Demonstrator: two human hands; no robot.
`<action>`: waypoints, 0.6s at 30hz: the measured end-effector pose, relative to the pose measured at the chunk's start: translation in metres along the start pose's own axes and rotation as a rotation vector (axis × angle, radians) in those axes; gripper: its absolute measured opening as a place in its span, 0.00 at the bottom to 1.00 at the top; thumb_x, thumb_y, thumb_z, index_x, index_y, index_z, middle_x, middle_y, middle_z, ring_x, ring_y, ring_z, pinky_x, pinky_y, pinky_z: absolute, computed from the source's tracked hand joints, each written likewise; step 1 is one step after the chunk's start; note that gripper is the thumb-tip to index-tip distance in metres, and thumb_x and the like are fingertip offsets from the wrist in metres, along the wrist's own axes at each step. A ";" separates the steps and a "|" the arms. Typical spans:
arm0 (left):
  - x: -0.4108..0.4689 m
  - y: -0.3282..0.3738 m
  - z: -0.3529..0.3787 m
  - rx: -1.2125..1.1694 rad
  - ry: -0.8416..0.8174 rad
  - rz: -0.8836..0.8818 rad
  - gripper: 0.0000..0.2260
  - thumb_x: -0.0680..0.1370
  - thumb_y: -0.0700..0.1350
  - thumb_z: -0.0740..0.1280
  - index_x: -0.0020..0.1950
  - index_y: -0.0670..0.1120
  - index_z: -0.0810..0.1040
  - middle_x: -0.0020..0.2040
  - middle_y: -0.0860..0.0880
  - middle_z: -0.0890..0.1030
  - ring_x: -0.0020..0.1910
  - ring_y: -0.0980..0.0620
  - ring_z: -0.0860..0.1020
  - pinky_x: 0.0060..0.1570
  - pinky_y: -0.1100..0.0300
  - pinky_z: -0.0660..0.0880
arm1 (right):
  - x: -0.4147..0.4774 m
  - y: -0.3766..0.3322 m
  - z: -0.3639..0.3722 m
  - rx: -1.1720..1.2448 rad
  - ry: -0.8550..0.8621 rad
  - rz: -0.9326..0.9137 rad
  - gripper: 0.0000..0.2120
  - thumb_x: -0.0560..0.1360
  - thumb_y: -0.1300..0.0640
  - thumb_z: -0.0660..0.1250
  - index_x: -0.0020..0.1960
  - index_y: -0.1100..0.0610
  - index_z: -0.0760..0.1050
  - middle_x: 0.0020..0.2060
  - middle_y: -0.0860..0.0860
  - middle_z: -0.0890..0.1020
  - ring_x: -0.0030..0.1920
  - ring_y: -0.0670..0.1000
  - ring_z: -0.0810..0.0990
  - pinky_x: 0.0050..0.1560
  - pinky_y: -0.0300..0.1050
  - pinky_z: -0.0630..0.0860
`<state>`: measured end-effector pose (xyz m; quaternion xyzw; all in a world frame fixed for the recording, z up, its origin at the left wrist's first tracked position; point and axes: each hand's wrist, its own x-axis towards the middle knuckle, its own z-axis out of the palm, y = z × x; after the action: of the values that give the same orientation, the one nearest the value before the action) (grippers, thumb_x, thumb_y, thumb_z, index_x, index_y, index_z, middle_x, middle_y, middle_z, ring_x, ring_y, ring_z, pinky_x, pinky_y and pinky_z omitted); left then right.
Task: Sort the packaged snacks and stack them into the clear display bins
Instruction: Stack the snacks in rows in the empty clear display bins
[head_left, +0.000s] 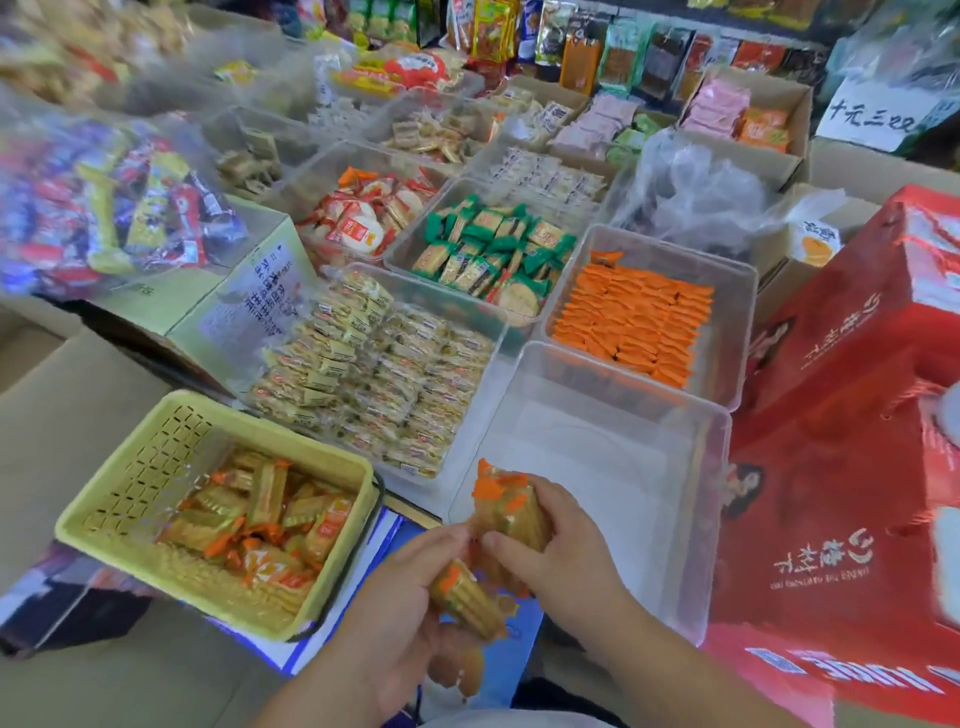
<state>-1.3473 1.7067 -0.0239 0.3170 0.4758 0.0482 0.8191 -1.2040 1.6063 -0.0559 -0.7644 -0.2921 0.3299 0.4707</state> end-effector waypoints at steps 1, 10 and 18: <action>0.002 -0.001 0.002 -0.013 0.022 0.017 0.16 0.71 0.52 0.72 0.55 0.46 0.88 0.52 0.40 0.87 0.45 0.38 0.87 0.39 0.41 0.83 | 0.007 0.007 -0.005 0.035 0.007 0.021 0.23 0.64 0.44 0.75 0.58 0.33 0.76 0.55 0.39 0.79 0.54 0.37 0.78 0.50 0.30 0.73; 0.020 -0.011 -0.002 -0.140 0.293 0.113 0.12 0.73 0.49 0.74 0.54 0.45 0.88 0.49 0.40 0.85 0.46 0.40 0.85 0.41 0.39 0.82 | 0.076 0.105 -0.030 -0.207 -0.087 0.215 0.29 0.68 0.52 0.78 0.69 0.47 0.76 0.58 0.56 0.77 0.50 0.56 0.82 0.54 0.53 0.81; 0.026 -0.010 -0.016 -0.088 0.274 0.100 0.24 0.61 0.57 0.78 0.53 0.48 0.88 0.56 0.41 0.83 0.58 0.40 0.83 0.42 0.42 0.82 | 0.101 0.122 0.016 -0.685 -0.372 0.144 0.44 0.70 0.30 0.67 0.80 0.42 0.56 0.77 0.47 0.65 0.72 0.58 0.68 0.67 0.56 0.68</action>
<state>-1.3482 1.7160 -0.0541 0.2946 0.5644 0.1523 0.7560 -1.1386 1.6439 -0.1958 -0.8228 -0.4111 0.3785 0.1031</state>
